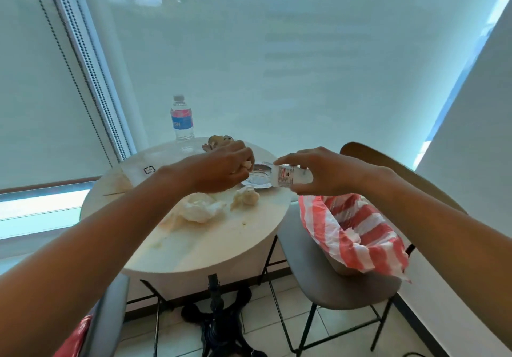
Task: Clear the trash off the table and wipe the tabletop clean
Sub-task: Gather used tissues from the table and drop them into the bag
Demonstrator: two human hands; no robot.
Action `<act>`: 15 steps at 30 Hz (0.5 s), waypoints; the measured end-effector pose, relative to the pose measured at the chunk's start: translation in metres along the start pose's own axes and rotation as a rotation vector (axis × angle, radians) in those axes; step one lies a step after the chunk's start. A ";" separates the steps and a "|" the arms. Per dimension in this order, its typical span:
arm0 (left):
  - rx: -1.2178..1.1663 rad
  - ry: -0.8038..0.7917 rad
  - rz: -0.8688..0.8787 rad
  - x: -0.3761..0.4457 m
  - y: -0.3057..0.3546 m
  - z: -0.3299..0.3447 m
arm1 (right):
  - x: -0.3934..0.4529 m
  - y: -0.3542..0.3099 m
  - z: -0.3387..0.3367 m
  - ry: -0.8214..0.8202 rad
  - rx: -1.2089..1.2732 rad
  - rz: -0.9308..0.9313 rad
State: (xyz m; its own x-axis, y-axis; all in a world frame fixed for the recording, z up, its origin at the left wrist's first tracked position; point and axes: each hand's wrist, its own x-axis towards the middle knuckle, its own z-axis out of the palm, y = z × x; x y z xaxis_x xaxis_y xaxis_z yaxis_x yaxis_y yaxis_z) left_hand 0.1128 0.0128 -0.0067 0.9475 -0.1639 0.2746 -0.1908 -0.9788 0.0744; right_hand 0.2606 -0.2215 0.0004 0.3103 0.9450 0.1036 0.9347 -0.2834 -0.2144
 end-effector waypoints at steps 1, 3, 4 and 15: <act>0.027 -0.009 0.003 0.010 0.006 0.006 | -0.008 0.010 -0.001 -0.003 0.002 0.022; 0.047 -0.017 0.015 0.031 0.020 0.018 | -0.025 0.032 -0.002 -0.002 0.000 0.056; 0.048 -0.012 0.030 0.042 0.029 0.024 | -0.034 0.045 -0.003 -0.011 0.002 0.073; 0.040 -0.242 0.064 0.149 0.110 0.103 | -0.133 0.162 -0.001 -0.095 0.052 0.181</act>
State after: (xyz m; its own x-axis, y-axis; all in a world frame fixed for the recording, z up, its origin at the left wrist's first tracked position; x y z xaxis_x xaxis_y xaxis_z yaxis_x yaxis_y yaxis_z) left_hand 0.2598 -0.1318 -0.0564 0.9685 -0.2460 0.0395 -0.2470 -0.9687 0.0250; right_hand 0.3716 -0.3931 -0.0470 0.4525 0.8911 -0.0330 0.8541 -0.4437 -0.2714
